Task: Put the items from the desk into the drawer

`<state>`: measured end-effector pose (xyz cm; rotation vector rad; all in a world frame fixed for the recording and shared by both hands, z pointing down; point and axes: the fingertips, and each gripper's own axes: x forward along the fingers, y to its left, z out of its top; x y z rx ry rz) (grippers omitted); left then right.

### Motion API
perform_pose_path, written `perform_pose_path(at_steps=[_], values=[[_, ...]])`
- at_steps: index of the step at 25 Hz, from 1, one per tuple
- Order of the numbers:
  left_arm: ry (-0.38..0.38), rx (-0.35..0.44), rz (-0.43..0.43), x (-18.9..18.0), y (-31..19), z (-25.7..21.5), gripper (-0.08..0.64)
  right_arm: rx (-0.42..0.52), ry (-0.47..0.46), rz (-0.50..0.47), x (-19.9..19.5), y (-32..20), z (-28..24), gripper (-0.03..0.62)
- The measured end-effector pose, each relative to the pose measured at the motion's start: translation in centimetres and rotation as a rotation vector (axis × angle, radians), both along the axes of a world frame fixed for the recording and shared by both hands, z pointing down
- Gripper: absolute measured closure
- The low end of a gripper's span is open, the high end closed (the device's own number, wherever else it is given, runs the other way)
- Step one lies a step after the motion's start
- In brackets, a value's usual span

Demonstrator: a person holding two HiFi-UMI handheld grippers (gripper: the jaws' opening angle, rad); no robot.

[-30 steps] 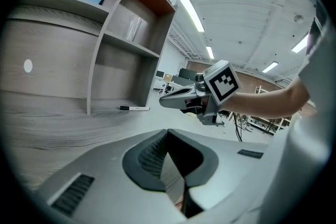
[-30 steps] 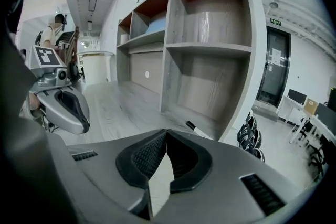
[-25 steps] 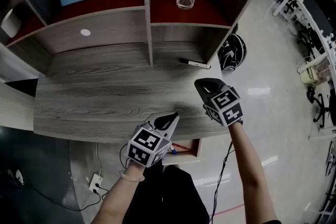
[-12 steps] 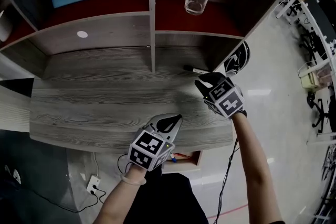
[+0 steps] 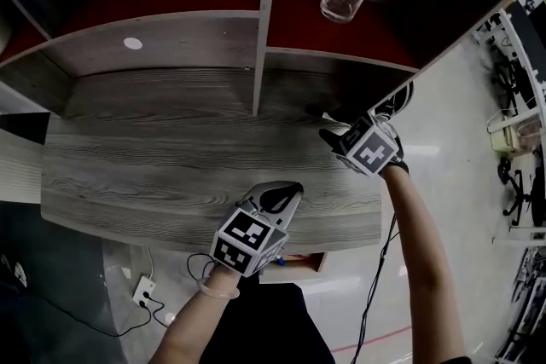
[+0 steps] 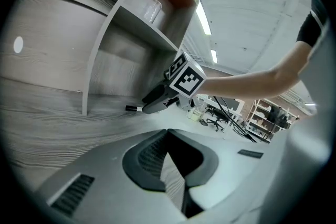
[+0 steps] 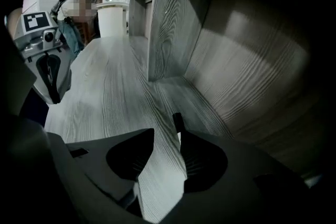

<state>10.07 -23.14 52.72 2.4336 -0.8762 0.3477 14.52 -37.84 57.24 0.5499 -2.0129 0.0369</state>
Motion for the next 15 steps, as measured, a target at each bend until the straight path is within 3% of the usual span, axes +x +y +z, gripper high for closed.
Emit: perform_pose_path(at_steps=[6,10,15], values=[[0.022,-0.015,-0.018,-0.2,-0.7,0.7,0.557,-0.016,0.122,-0.066,-0.4,-1.1,1.9,0.436],[0.027,-0.027,-0.022,-0.6,-0.9,1.2,0.557,-0.085,0.180,-0.094,-0.9,-1.0,3.3,0.439],[0.042,-0.032,-0.029,-1.0,-1.2,1.2,0.557,-0.030,0.310,-0.080,-1.0,-2.7,3.4,0.439]])
